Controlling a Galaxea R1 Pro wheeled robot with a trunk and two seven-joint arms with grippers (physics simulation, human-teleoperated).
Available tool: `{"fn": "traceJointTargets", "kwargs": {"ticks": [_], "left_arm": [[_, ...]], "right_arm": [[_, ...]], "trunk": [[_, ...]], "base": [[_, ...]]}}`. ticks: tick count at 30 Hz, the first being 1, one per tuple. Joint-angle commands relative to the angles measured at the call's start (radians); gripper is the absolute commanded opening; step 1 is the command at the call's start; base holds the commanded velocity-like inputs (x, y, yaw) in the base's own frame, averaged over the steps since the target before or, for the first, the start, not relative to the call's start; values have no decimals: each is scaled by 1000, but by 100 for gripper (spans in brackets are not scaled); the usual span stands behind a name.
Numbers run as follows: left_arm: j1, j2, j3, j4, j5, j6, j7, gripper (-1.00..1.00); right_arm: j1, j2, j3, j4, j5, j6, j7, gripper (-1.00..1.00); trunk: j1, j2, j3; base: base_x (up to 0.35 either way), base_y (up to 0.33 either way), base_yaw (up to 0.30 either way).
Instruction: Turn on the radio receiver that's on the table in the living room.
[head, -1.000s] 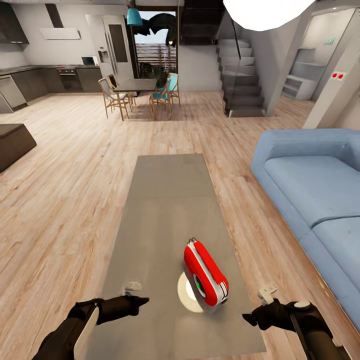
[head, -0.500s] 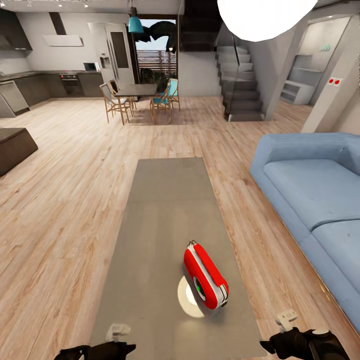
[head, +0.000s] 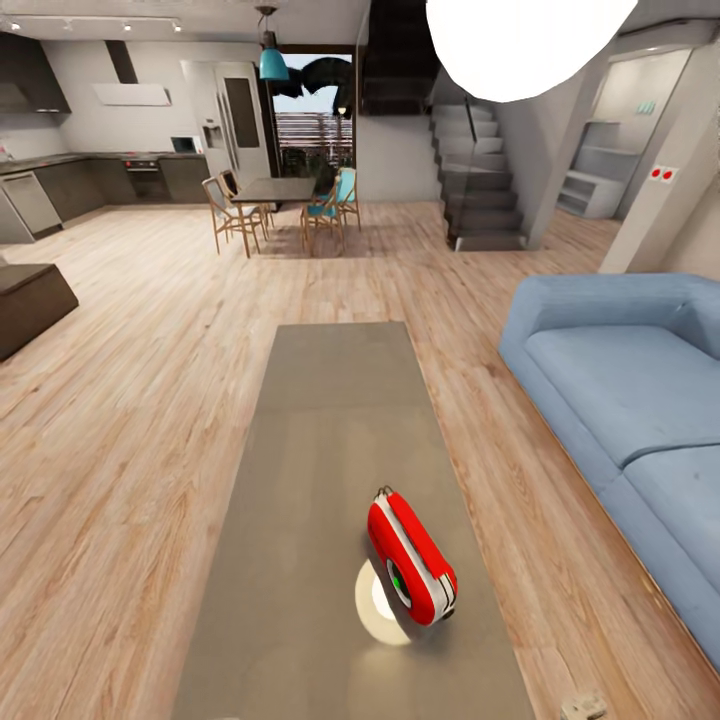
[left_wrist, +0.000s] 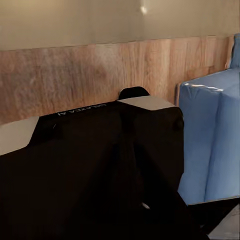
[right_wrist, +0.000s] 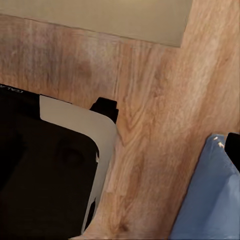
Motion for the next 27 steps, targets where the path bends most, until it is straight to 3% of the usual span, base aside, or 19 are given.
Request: {"fn": "traceJointTargets", "kwargs": {"ticks": [1, 8, 12, 18, 22, 27], "left_arm": [[0, 0, 2, 12, -7, -11, 2, -100], [5, -9, 2, 65, -39, -54, 82, -100], [7, -21, 1, 69, -43, -56, 131, -100], [7, -29, 1, 70, -44, -56, 183, -100], [15, -37, 0, 70, -44, -56, 281, -100], [50, -64, 0, 70, -43, -56, 433, -100]], "right_arm": [[0, -5, 0, 25, 0, -13, -13, 100], [0, -100, 0, 301, -1, -142, -92, 100], [0, -130, 0, 450, -1, -234, -130, 100], [0, -139, 0, 629, -3, -339, -257, 100], [7, -129, 0, 689, -7, -386, -347, 100], [25, -104, -2, 703, -28, -397, -382, 100]], "trunk": [[0, 0, 2], [0, 0, 13], [0, 0, 19], [0, 0, 28], [0, 0, 35], [0, 0, 42]], "base": [[0, 0, 0], [0, 0, 0], [0, 0, 0], [0, 0, 0], [0, 0, 0], [0, 0, 0]]}}
